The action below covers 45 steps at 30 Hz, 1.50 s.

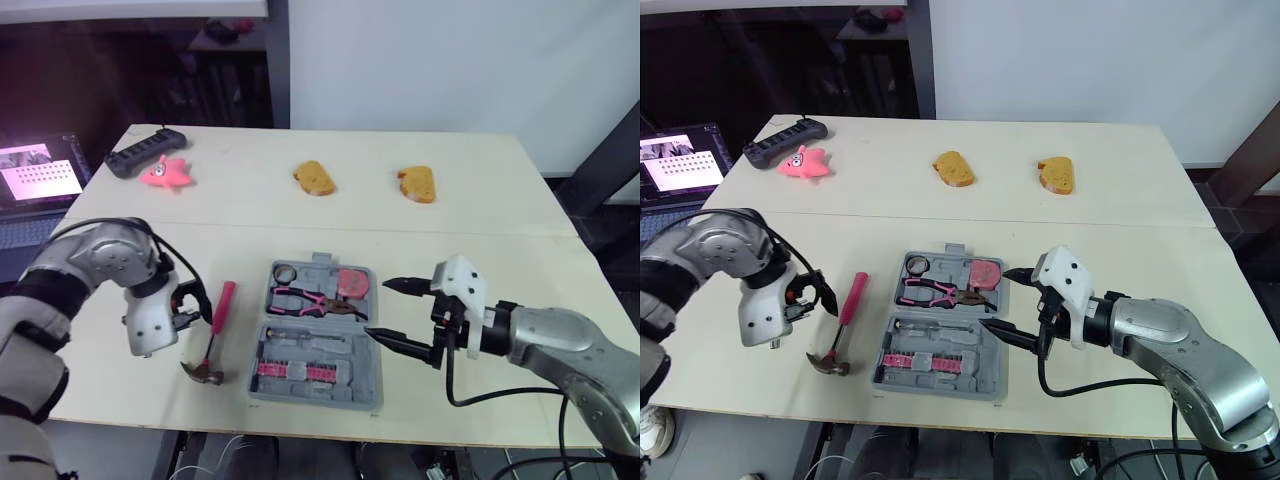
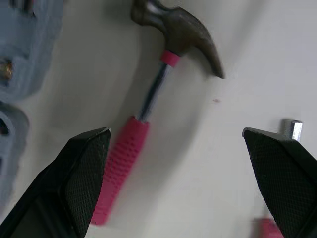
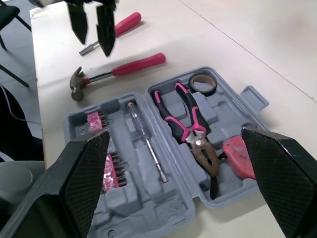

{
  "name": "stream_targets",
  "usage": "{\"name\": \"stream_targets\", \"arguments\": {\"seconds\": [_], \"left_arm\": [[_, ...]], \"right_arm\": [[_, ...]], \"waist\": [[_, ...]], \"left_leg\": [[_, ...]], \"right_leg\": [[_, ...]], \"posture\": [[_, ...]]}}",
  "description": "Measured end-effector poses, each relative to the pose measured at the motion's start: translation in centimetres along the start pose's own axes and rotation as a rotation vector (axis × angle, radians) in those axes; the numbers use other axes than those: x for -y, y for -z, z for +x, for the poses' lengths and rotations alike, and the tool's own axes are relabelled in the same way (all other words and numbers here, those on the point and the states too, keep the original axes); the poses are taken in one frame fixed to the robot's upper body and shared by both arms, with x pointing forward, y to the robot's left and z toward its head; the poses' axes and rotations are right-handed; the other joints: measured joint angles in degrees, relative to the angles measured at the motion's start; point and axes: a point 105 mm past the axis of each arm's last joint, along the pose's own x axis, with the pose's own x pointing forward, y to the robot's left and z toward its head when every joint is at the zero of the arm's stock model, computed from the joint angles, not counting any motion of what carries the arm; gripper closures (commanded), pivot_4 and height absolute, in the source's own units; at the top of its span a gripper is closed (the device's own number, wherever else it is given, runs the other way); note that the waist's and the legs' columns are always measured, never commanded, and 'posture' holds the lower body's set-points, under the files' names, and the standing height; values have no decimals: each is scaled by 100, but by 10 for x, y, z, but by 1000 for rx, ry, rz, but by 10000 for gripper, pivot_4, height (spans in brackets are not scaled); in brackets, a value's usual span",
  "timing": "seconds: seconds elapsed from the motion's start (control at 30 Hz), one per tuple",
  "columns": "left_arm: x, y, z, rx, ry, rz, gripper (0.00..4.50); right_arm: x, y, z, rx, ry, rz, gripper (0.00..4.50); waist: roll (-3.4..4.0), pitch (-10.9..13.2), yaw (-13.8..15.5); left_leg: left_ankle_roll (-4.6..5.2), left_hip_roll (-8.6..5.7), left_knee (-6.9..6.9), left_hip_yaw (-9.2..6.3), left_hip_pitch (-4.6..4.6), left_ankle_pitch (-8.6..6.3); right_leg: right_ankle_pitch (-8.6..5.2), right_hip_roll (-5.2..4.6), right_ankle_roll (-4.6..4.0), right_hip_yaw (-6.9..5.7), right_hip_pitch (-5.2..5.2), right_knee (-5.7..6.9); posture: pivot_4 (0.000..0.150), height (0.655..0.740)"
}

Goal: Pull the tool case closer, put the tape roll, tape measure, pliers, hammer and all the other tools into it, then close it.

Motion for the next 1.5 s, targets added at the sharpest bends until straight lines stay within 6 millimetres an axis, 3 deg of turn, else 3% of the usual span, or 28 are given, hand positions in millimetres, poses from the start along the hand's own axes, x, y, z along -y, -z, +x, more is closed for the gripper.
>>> {"name": "stream_targets", "arguments": {"seconds": [0.23,0.43,0.63,0.73,0.97,1.0,1.3,1.5], "left_arm": [[-5,-2,14,21,41,25,349],[-1,-12,45,75,62,27,349],[1,-13,55,59,61,40,349],[4,-12,59,43,62,46,8809],[14,-6,64,10,54,45,42153],[14,-5,64,7,48,43,44869],[15,-4,65,11,-12,50,44869],[9,-2,49,18,-138,5,44869]], "right_arm": [[-19,-12,3,17,-61,-2,0],[-19,-18,4,18,-53,8,0],[-23,-18,3,6,-55,14,0],[-22,-18,2,1,-47,17,0],[-22,-20,1,-2,-47,16,0],[-22,-20,1,-2,-47,17,0],[-21,-20,1,-1,-36,18,0],[-21,-20,2,3,-36,17,0]], "waist": [[-1,0,-113],[0,-1,-97],[21,-13,-92],[69,-41,-92],[134,-80,-79],[143,-86,-79],[185,-112,-81],[90,-57,-80]], "left_leg": [[0,0,6,-2,5,1],[0,0,6,-4,4,1],[0,0,4,-4,17,1],[9,0,0,-4,36,6],[12,-2,-14,-3,107,7],[12,-2,-15,-3,110,6],[12,-2,-14,-2,108,7],[11,0,-7,-5,72,7]], "right_leg": [[0,1,0,0,2,11],[-1,1,1,-1,3,15],[-1,0,2,-1,14,15],[-2,1,2,-1,34,15],[-10,0,10,1,99,8],[-11,1,11,1,102,7],[-11,2,12,2,99,8],[-10,2,11,0,70,8]], "posture": [[1500,7400],[1500,7400],[1500,7400],[1500,7400],[1500,7400],[1500,7400],[1500,7400],[1500,7400]]}}
